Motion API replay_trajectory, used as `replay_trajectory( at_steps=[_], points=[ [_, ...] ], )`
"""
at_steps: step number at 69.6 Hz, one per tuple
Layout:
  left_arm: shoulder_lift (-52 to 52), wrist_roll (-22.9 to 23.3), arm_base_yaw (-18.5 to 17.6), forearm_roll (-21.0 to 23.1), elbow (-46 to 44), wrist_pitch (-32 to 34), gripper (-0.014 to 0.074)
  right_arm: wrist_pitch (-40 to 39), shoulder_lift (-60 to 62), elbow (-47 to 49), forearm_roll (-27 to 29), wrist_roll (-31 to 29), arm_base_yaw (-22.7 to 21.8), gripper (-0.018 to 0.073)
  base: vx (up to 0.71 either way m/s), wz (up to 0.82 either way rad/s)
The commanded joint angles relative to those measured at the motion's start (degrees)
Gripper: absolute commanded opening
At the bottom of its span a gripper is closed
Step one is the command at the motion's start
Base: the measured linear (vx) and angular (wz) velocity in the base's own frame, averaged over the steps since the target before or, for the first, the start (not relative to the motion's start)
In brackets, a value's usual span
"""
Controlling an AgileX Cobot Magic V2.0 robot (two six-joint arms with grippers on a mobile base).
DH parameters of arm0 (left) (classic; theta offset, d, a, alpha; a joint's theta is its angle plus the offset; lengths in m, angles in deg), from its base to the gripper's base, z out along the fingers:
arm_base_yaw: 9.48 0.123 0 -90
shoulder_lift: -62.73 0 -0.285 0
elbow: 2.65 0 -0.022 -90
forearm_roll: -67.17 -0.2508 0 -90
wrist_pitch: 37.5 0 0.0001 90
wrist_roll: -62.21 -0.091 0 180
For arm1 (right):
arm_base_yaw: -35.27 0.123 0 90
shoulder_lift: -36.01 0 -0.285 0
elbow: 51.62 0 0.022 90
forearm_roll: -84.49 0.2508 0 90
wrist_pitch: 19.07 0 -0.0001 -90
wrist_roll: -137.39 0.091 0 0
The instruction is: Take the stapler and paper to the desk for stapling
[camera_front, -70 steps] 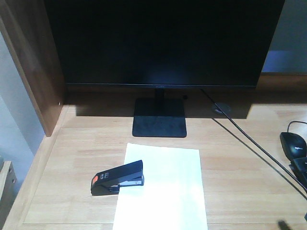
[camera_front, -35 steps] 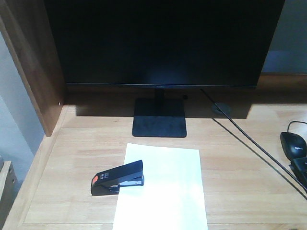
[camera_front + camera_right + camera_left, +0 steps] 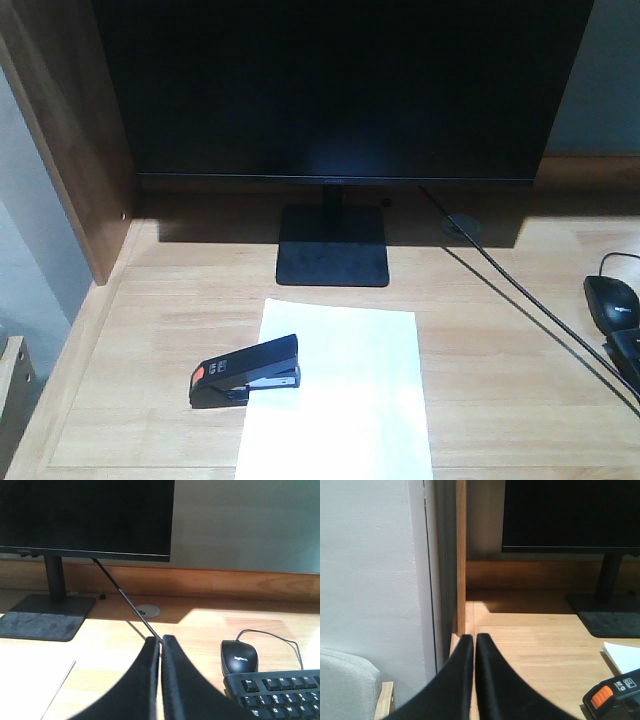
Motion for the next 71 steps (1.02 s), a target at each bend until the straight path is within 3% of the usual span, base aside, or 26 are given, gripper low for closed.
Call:
replay_trajectory(
  at_steps=[1, 71],
  points=[
    [-0.8, 0.4, 0.2, 0.6, 0.6, 4.4, -0.0006, -4.1, 0.6, -0.3, -0.4, 0.0, -0.3, -0.0006, 0.00, 0.00],
    [-0.8, 0.4, 0.2, 0.6, 0.6, 4.4, -0.0006, -4.1, 0.6, -0.3, -0.4, 0.0, -0.3, -0.0006, 0.00, 0.00]
  ],
)
